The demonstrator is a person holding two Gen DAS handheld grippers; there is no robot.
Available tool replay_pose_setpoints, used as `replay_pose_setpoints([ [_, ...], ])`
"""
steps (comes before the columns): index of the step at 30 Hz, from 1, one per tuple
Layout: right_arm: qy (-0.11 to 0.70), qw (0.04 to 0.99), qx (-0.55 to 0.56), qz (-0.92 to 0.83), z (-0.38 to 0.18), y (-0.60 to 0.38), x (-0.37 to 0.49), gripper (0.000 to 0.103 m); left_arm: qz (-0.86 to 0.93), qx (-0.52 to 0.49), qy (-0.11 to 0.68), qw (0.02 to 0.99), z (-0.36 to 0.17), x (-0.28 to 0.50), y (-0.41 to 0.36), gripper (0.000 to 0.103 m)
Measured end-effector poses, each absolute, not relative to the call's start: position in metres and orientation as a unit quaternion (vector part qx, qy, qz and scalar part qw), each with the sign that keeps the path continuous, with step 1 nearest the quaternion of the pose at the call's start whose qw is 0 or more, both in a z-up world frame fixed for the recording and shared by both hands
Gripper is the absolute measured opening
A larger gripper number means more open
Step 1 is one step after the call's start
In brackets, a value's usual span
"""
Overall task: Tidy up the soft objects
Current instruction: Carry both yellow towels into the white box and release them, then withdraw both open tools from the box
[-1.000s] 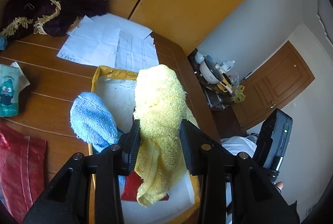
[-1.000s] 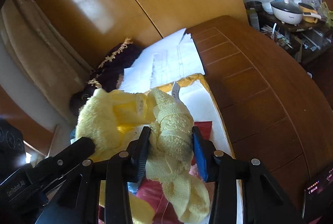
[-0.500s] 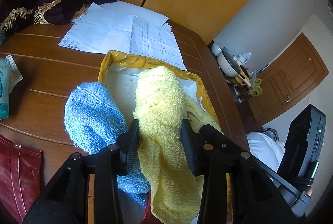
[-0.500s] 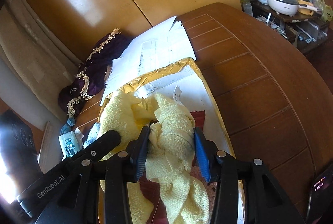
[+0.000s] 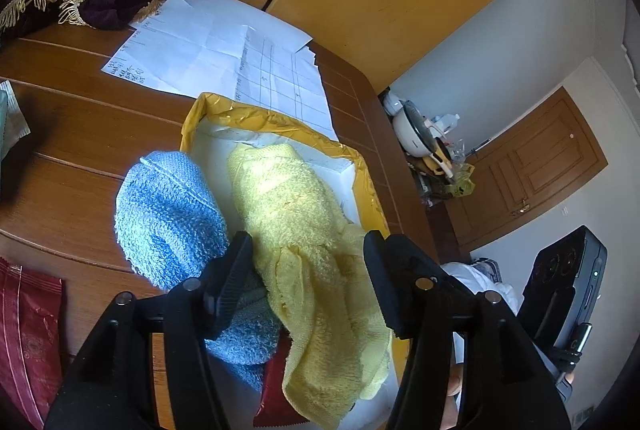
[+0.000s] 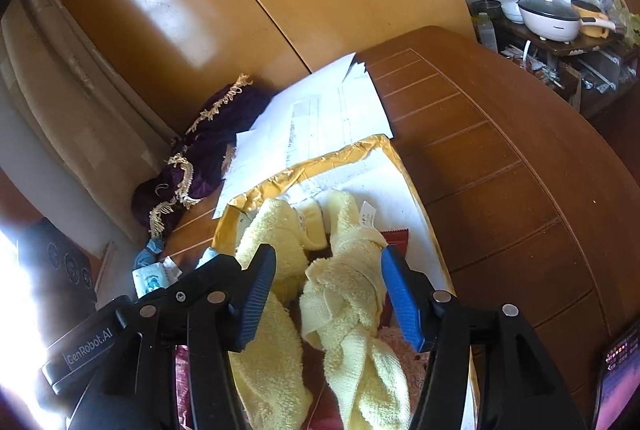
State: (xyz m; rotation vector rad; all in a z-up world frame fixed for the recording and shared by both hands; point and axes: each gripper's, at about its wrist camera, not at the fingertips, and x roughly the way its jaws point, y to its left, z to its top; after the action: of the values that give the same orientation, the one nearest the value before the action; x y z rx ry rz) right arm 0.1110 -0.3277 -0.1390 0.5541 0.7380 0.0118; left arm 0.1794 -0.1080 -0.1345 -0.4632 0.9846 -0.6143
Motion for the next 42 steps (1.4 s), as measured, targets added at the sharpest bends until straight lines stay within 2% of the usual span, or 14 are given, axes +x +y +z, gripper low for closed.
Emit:
replay_pose_setpoints([
  [6, 0.337, 0.902, 0.270, 0.016, -0.133, -0.328, 0.107, 0.065, -0.307, -0.232, 0.448, 0.807, -0.125, 0.173, -0.103, 0.057],
  [19, 0.335, 0.900, 0.268, 0.072, -0.136, -0.314, 0.090, 0.066, -0.237, -0.206, 0.385, 0.868, -0.096, 0.112, -0.068, 0.058],
  [24, 0.327, 0.909, 0.239, 0.100, -0.131, -0.317, 0.054, 0.066, -0.209, -0.221, 0.377, 0.875, -0.094, 0.083, -0.047, 0.058],
  [33, 0.305, 0.937, 0.156, 0.062, -0.106, -0.406, -0.041, 0.070, -0.202, -0.230, 0.366, 0.879, -0.089, 0.052, -0.041, 0.058],
  [42, 0.394, 0.915, 0.073, -0.043, -0.157, -0.451, -0.022, 0.070, -0.208, -0.227, 0.370, 0.876, -0.093, 0.053, -0.046, 0.058],
])
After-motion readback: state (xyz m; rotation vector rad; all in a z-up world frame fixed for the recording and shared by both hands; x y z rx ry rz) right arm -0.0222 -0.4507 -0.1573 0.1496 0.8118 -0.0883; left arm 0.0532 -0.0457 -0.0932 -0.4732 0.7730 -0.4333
